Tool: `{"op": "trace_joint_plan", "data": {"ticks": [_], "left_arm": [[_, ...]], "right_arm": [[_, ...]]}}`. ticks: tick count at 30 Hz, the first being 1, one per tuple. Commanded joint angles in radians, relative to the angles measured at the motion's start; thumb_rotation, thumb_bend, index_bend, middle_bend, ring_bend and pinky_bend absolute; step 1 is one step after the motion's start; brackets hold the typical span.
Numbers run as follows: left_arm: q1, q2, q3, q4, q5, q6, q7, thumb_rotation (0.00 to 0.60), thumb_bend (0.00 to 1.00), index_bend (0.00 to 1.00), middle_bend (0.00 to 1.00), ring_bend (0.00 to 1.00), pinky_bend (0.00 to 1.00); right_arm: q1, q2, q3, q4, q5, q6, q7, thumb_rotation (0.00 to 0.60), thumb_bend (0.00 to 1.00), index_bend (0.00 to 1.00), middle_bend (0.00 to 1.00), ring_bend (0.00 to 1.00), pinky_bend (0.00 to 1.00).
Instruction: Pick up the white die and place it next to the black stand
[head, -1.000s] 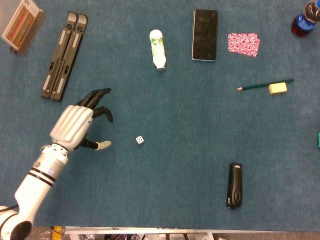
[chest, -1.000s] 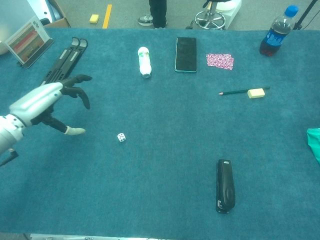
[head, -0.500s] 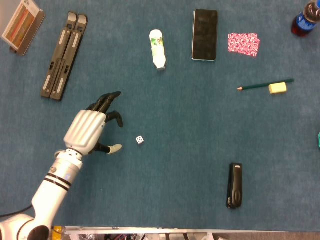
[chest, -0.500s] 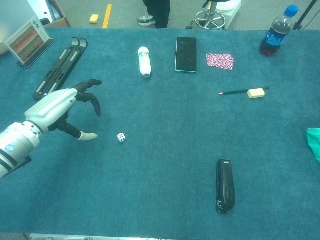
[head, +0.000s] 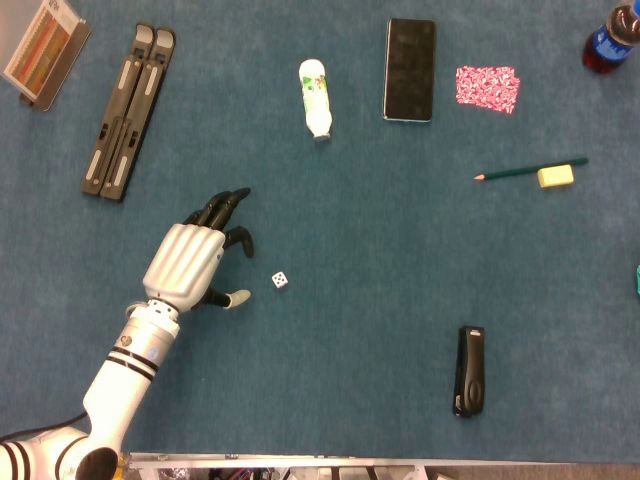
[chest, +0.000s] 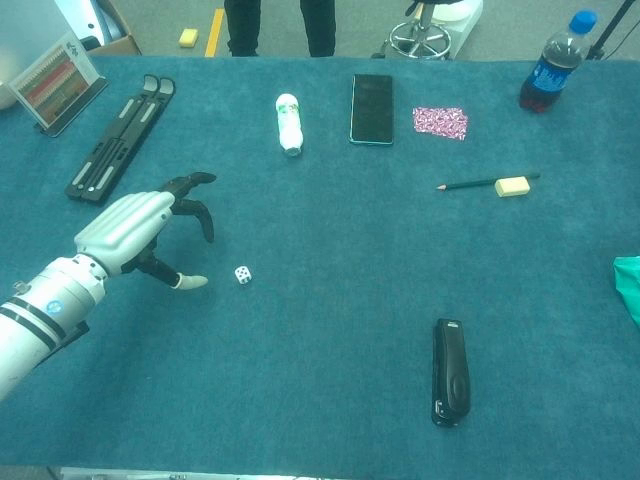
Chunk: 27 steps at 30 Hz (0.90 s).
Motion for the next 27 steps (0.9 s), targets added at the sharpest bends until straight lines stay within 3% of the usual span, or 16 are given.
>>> {"op": "trace_joint_plan", "data": {"ticks": [1, 7, 27], "left_arm": [[-0.012, -0.025, 0.008, 0.054, 0.038, 0.009, -0.003, 0.6, 0.03, 0.48, 0.05, 0.05, 0.21], [-0.029, -0.035, 0.011, 0.094, 0.064, 0.0, -0.021, 0.6, 0.03, 0.48, 0.05, 0.05, 0.2], [-0.05, -0.066, 0.005, 0.082, 0.033, -0.039, -0.014, 0.6, 0.03, 0.5, 0.05, 0.05, 0.2]], "right_arm": [[0.0, -0.002, -0.001, 0.003, 0.002, -0.001, 0.002, 0.6, 0.03, 0.54, 0.41, 0.36, 0.44], [0.001, -0.003, -0.003, 0.008, 0.007, -0.008, -0.003, 0.6, 0.03, 0.54, 0.41, 0.36, 0.44], [-0.007, -0.005, -0.004, 0.019, 0.016, -0.006, 0.008, 0.6, 0.03, 0.54, 0.41, 0.36, 0.44]]}}
